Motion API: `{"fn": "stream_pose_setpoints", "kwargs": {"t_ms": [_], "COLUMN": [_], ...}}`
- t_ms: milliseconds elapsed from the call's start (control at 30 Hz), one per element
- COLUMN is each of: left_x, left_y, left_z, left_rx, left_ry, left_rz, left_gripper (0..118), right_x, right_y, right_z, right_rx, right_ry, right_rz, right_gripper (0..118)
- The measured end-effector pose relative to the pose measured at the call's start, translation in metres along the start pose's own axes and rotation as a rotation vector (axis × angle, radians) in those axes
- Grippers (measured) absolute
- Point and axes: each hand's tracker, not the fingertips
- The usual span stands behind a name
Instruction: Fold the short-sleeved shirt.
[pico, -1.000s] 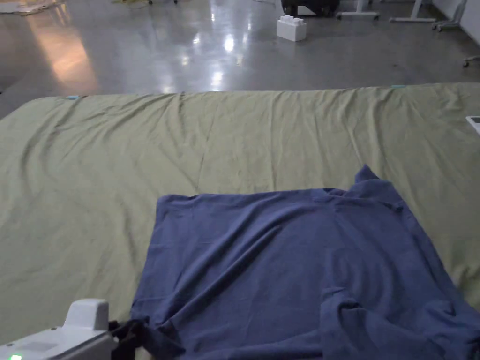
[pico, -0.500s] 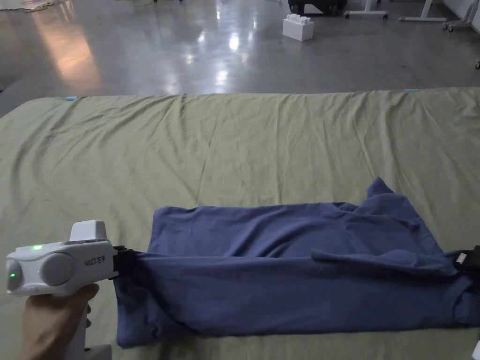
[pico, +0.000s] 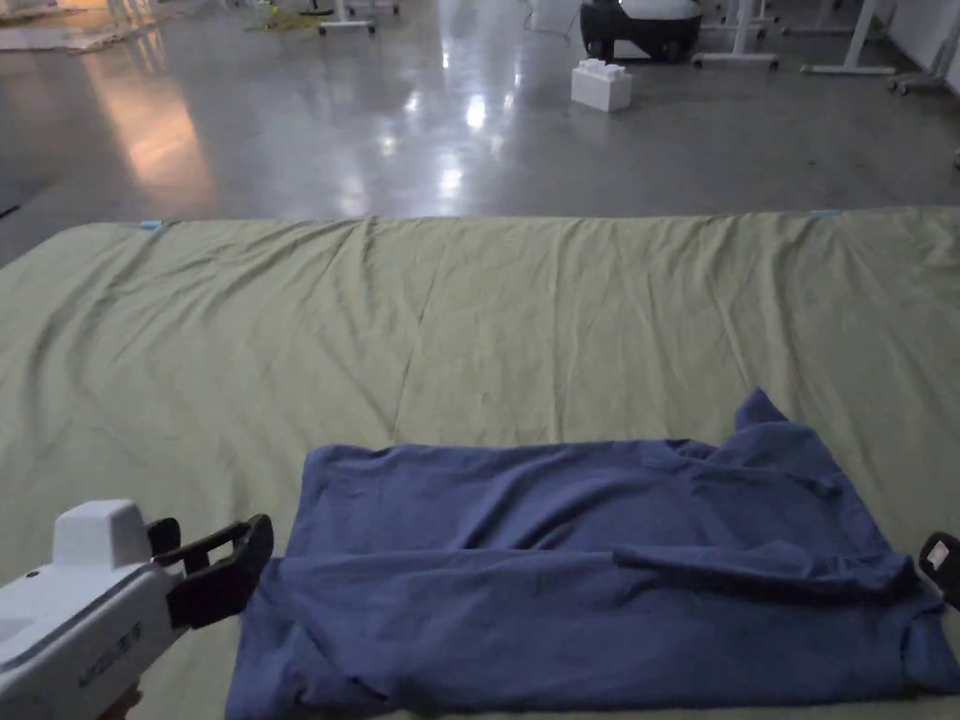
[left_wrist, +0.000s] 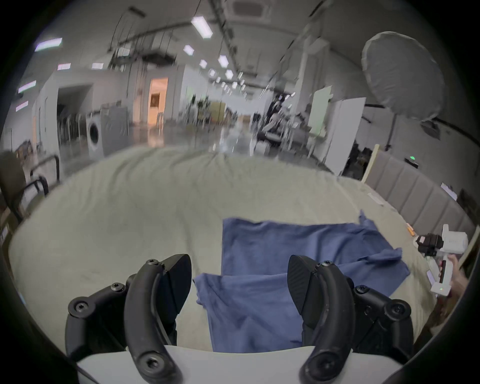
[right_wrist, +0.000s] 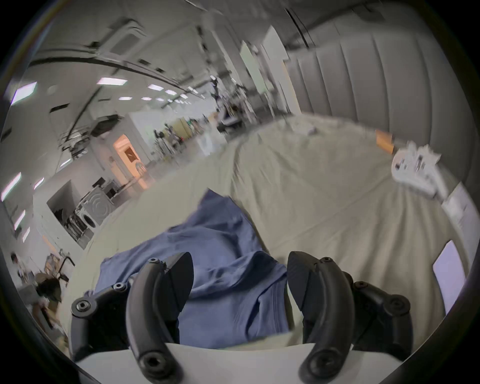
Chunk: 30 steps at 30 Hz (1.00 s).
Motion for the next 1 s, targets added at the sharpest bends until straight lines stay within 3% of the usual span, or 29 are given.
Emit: {"fn": "stream_pose_setpoints", "kwargs": {"t_ms": [67,200,333,367,433,467,533,567,667,700,767,833,867,933,1000], "left_x": [0.011,0.051,0.078,0.081,0.081,0.084,0.086,0.086,0.088,0.087,0.085,0.083,0.082,0.079,0.077], "left_y": [0.008,0.024,0.027,0.026,0.028,0.026,0.023,0.023,0.016,0.016,0.017,0.016,0.016,0.014,0.014], "left_z": [0.036,0.106,0.159,0.17,0.184,0.194,0.207,0.213,0.228,0.231,0.23,0.227,0.224,0.221,0.217], "left_rx": [0.099,0.237,0.311,0.331,0.303,0.298,0.321,0.321,0.355,0.356,0.329,0.326,0.309,0.298,0.285], "left_ry": [-0.008,0.028,0.003,-0.016,-0.083,-0.072,-0.029,-0.043,-0.059,-0.061,-0.045,-0.041,-0.04,-0.04,-0.022], "left_rz": [-0.09,-0.205,-0.2,-0.198,-0.197,-0.193,-0.214,-0.223,-0.231,-0.225,-0.209,-0.201,-0.188,-0.159,-0.138], "left_gripper": [78,78,75,63,21,10,9,8,2,2,2,2,2,2,2], "right_x": [-0.024,-0.063,-0.098,-0.106,-0.113,-0.118,-0.125,-0.127,-0.129,-0.133,-0.131,-0.135,-0.134,-0.138,-0.14], "right_y": [0.0,-0.003,-0.009,-0.011,-0.019,-0.022,-0.025,-0.031,-0.035,-0.031,-0.032,-0.028,-0.031,-0.027,-0.027], "right_z": [0.047,0.119,0.166,0.174,0.185,0.19,0.2,0.204,0.206,0.211,0.207,0.208,0.205,0.207,0.208], "right_rx": [0.103,0.247,0.322,0.338,0.303,0.297,0.371,0.324,0.321,0.368,0.315,0.338,0.292,0.348,0.33], "right_ry": [0.018,0.066,0.05,0.059,0.067,0.056,0.039,0.057,0.042,0.04,0.054,0.069,0.065,0.074,0.069], "right_rz": [0.086,0.181,0.299,0.327,0.381,0.406,0.456,0.411,0.398,0.445,0.385,0.406,0.356,0.418,0.393], "right_gripper": [78,78,69,58,34,18,14,8,0,0,0,0,0,0,0]}}
